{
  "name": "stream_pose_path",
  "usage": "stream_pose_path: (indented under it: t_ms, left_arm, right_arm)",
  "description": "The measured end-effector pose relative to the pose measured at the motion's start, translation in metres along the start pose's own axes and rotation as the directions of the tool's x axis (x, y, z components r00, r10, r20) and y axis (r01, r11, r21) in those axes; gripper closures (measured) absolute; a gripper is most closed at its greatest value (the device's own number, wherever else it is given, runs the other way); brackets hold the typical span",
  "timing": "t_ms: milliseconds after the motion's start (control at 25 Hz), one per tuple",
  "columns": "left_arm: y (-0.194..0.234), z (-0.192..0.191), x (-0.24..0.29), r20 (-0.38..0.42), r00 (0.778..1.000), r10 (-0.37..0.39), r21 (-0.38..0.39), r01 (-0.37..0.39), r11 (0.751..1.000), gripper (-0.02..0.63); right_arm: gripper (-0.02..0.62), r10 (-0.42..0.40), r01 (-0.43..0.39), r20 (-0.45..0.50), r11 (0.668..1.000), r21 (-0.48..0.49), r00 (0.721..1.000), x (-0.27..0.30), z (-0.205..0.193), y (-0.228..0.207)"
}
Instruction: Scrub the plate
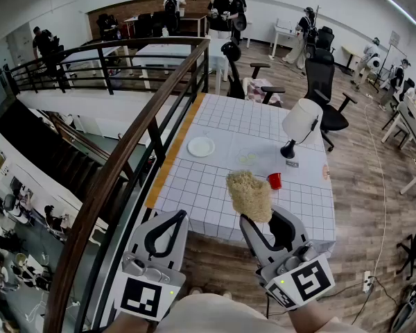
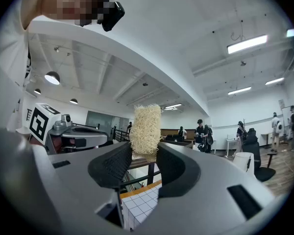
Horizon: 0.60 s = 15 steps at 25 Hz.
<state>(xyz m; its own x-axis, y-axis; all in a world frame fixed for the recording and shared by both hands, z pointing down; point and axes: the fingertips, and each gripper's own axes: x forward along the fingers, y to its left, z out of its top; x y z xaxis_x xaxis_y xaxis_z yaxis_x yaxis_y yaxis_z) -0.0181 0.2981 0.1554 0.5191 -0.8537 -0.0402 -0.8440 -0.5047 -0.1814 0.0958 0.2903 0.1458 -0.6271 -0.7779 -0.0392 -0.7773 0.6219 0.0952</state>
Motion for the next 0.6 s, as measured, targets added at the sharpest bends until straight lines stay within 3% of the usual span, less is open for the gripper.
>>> stream_pose_path:
  t_ms: [600]
  left_arm:
    - [-0.017,-0.004,-0.003,-0.022,1.000,-0.009,-0.004,0.009,1.000,0.594]
  right_arm:
    - [0.436,0.019,-0.019,-0.002,1.000,0.012,1.000,-0.010,-0.006,0.006]
